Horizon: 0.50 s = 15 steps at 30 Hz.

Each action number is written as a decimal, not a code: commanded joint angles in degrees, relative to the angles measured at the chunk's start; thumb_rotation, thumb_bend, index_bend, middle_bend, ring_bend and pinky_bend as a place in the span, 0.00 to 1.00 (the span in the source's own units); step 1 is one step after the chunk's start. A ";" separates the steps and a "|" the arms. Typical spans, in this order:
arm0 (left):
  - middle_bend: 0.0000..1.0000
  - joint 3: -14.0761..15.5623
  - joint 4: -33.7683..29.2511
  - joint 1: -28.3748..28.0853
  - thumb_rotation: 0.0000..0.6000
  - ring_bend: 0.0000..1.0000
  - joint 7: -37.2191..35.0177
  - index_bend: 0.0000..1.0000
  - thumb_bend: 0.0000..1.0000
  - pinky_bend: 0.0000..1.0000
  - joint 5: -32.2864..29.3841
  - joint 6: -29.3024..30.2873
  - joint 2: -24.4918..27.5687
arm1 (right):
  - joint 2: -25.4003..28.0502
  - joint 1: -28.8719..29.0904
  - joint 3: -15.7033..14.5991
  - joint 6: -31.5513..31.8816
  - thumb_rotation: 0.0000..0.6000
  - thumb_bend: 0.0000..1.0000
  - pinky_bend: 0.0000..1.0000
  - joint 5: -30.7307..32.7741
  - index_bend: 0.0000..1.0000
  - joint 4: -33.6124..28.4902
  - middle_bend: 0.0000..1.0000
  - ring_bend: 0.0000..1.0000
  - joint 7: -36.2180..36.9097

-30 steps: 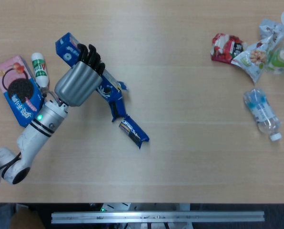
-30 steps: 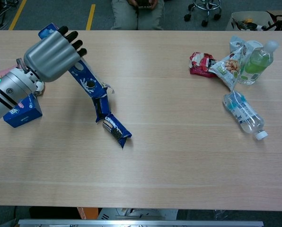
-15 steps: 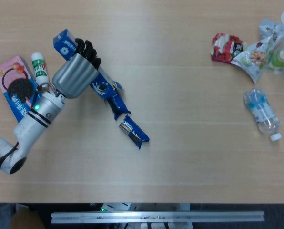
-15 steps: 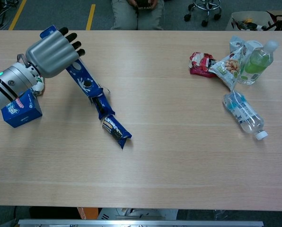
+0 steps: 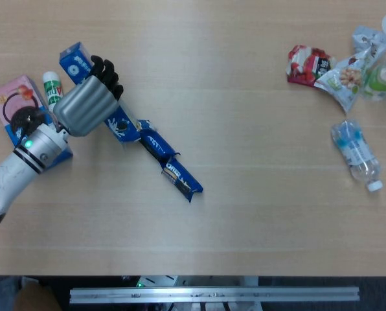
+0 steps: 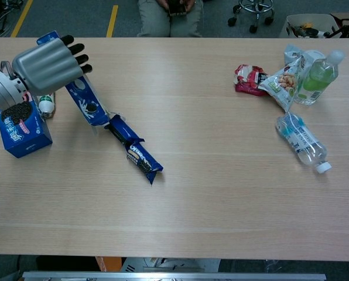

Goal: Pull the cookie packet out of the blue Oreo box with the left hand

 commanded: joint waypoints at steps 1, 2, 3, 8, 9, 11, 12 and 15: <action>0.37 0.70 -0.49 0.05 1.00 0.24 -0.39 0.47 0.26 0.31 0.91 -0.03 1.33 | 0.00 0.05 -0.02 -0.07 1.00 0.36 0.43 -0.04 0.41 -0.08 0.43 0.40 -0.10; 0.37 0.89 -0.57 0.08 1.00 0.24 -0.62 0.47 0.26 0.31 1.16 -0.02 1.66 | -0.01 0.07 -0.03 -0.08 1.00 0.35 0.43 -0.08 0.41 -0.11 0.43 0.40 -0.12; 0.37 1.09 -0.61 0.10 1.00 0.24 -0.86 0.47 0.26 0.30 1.44 0.04 1.94 | -0.01 0.09 -0.05 -0.09 1.00 0.35 0.43 -0.14 0.41 -0.14 0.43 0.40 -0.16; 0.38 3.74 0.10 -0.86 1.00 0.24 -2.81 0.48 0.26 0.30 5.32 -0.69 3.78 | 0.15 -0.05 -0.11 0.26 1.00 0.36 0.43 -0.34 0.41 -0.65 0.43 0.40 -0.51; 0.38 4.51 0.37 -1.28 1.00 0.24 -3.89 0.49 0.26 0.30 6.49 -0.86 4.23 | 0.17 -0.11 -0.11 0.48 1.00 0.35 0.43 -0.50 0.41 -0.78 0.43 0.40 -0.61; 0.38 5.33 0.92 -1.74 1.00 0.24 -5.70 0.50 0.26 0.30 7.80 -0.87 4.60 | 0.11 -0.19 -0.15 0.60 1.00 0.35 0.43 -0.53 0.41 -0.91 0.43 0.40 -0.75; 0.38 5.72 1.25 -2.04 1.00 0.24 -6.90 0.50 0.26 0.30 8.42 -0.95 4.75 | 0.05 -0.21 -0.16 0.55 1.00 0.35 0.43 -0.46 0.41 -0.95 0.43 0.40 -0.84; 0.38 6.18 1.97 -2.52 1.00 0.24 -8.12 0.51 0.26 0.30 9.38 -1.30 4.58 | -0.09 -0.19 -0.26 0.34 1.00 0.36 0.43 -0.40 0.41 -1.04 0.43 0.40 -1.02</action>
